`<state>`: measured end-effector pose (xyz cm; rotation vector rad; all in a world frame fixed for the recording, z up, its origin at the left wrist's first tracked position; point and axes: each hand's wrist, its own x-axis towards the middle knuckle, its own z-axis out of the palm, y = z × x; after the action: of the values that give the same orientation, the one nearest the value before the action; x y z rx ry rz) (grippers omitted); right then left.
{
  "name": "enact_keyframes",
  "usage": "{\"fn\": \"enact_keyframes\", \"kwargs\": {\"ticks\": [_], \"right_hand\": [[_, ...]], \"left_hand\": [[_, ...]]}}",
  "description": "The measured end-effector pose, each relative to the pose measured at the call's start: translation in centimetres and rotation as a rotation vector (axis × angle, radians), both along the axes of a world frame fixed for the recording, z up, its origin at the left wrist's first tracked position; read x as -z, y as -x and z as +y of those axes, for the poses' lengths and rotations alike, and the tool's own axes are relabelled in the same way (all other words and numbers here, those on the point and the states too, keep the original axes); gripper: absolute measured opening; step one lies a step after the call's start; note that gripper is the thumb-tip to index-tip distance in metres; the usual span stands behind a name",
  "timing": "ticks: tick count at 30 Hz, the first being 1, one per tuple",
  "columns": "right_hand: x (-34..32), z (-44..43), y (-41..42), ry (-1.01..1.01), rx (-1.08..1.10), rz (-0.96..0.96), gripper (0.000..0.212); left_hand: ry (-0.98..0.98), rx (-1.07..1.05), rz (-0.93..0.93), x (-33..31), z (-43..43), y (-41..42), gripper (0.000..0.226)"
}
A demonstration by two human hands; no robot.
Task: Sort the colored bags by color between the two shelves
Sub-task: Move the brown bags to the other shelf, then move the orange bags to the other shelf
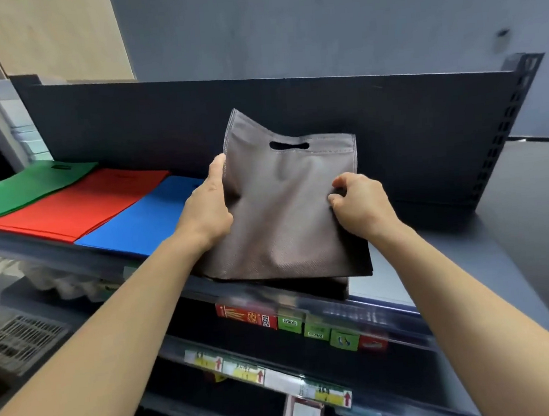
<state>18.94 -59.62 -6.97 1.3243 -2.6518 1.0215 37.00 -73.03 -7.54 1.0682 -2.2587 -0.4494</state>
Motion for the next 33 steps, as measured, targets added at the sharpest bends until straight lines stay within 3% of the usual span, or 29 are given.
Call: {"fn": "enact_keyframes", "kwargs": {"ticks": [4,8,11,16,22,26,29,33], "right_hand": [[0.0,-0.8,0.5,-0.163,0.033,-0.045,0.032],[1.0,-1.6,0.3,-0.344,0.074,-0.098,0.035],[2.0,-2.3,-0.2,-0.422,0.127,-0.119,0.036],[2.8,-3.5,-0.8,-0.454,0.209,-0.117,0.034],[3.3,-4.5,-1.5,-0.487,0.280,-0.072,0.024],[3.6,-5.0,-2.2,-0.522,0.355,-0.014,0.003],[2.9,-4.8,-2.8,-0.493,0.405,0.104,0.010],[1.1,-2.9,-3.6,-0.388,0.404,0.219,0.028]], "left_hand": [[-0.072,0.078,-0.039,1.3,-1.9,0.9,0.084],[-0.129,0.172,-0.178,2.6,-4.4,1.1,0.065],[-0.137,0.209,-0.331,3.7,-6.0,1.2,0.057],[-0.111,0.249,-0.397,4.3,-8.4,1.7,0.039],[-0.079,0.262,-0.480,5.0,-10.1,2.3,0.033],[-0.006,0.217,-0.570,4.6,-9.8,2.3,0.014],[0.106,0.227,-0.546,3.1,-8.4,2.8,0.019],[0.174,0.418,-0.366,0.0,-4.5,4.5,0.032]]}}
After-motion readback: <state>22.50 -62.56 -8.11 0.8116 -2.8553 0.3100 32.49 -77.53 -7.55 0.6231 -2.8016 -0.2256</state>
